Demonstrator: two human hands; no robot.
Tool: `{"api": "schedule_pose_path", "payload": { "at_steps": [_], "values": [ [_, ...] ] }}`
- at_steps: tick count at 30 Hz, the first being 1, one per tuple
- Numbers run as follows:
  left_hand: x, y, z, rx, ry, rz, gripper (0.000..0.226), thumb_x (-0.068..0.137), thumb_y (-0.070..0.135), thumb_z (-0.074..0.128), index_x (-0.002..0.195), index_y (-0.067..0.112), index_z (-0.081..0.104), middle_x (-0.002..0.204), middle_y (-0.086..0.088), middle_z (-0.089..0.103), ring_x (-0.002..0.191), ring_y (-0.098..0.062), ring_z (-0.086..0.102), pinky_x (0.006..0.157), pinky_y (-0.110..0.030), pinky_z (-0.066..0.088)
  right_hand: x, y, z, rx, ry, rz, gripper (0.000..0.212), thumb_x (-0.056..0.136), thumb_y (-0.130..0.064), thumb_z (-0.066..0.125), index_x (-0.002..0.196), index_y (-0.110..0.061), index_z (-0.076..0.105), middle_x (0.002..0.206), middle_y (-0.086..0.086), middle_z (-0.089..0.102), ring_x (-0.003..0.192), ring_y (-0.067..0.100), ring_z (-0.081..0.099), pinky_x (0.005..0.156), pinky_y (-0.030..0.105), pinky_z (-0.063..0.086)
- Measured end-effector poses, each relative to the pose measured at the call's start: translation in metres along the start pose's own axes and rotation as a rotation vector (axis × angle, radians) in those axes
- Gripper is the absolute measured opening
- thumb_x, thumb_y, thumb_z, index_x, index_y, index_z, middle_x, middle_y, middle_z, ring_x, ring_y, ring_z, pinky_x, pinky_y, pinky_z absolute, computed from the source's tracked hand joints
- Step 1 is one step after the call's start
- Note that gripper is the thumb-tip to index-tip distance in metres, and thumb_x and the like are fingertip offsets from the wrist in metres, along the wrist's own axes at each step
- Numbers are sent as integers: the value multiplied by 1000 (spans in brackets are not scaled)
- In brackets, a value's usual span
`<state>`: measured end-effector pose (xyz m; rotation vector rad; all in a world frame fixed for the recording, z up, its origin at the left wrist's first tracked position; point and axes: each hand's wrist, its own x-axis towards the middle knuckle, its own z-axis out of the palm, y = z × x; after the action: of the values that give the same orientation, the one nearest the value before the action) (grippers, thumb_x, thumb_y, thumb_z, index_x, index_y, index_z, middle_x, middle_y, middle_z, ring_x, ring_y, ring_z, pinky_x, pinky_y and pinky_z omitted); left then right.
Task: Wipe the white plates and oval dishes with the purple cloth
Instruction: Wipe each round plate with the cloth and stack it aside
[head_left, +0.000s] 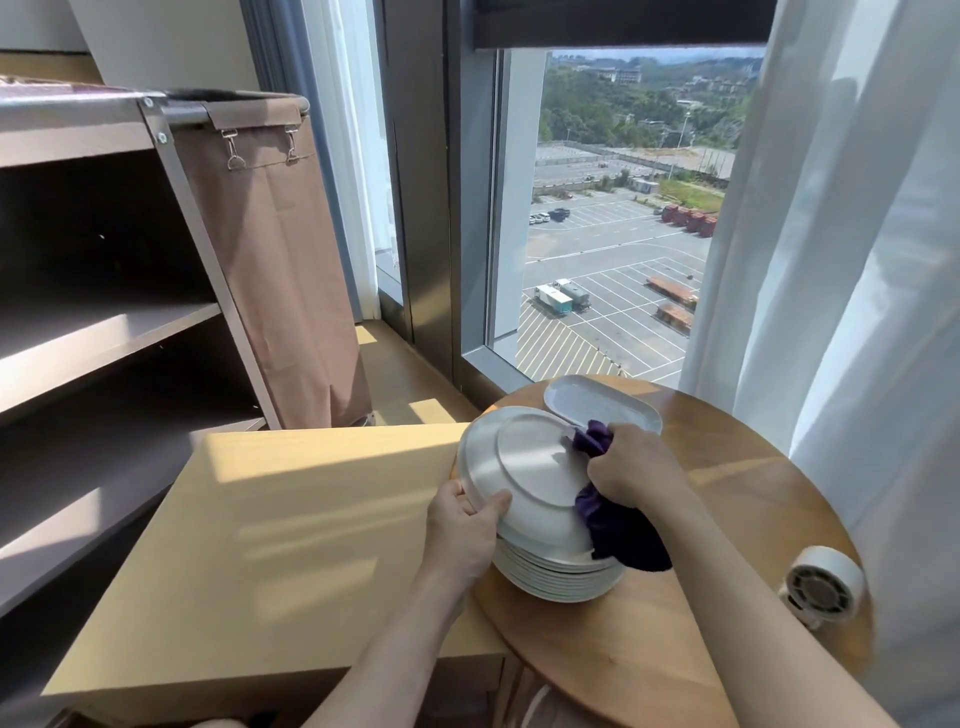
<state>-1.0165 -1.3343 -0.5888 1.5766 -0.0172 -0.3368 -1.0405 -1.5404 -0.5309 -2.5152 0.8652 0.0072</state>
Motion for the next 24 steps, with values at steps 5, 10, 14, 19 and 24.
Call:
{"api": "schedule_pose_path", "payload": {
  "at_steps": [5, 10, 14, 19, 24],
  "values": [
    [4, 2, -1, -11, 5, -12, 20, 92, 20, 75, 106, 16, 61, 103, -9, 75, 95, -27, 72, 75, -39, 60, -33, 4, -1, -93, -15, -102, 8, 77, -18, 53, 81, -24, 48, 86, -5, 51, 95, 29, 55, 81, 38, 45],
    [4, 5, -2, 15, -19, -26, 20, 93, 21, 74, 105, 19, 59, 100, -6, 74, 87, -21, 71, 61, -27, 52, -56, -21, 4, -368, 14, -283, 13, 83, -29, 51, 77, -29, 40, 94, -4, 41, 110, 28, 49, 90, 46, 37],
    [2, 8, -2, 2, -26, -46, 25, 92, 26, 75, 107, 14, 59, 97, -11, 74, 79, -21, 70, 56, -26, 51, -56, -58, 10, -390, -5, -400, 17, 85, -43, 61, 88, -28, 52, 93, -3, 46, 109, 28, 52, 96, 49, 39],
    [1, 9, -4, -5, -68, -40, 25, 95, 34, 70, 110, 19, 57, 95, -5, 75, 79, -14, 74, 56, -23, 53, -32, -85, 22, -312, 69, -482, 23, 79, -28, 62, 101, -26, 52, 111, 3, 57, 111, 30, 52, 89, 47, 39],
    [5, 4, -5, 55, -51, -33, 28, 94, 27, 73, 114, 16, 57, 102, -8, 74, 93, -22, 72, 66, -30, 54, 3, -68, 20, -179, 58, -336, 39, 86, -22, 53, 125, -26, 57, 128, 3, 52, 119, 32, 50, 93, 43, 44]
  ]
}}
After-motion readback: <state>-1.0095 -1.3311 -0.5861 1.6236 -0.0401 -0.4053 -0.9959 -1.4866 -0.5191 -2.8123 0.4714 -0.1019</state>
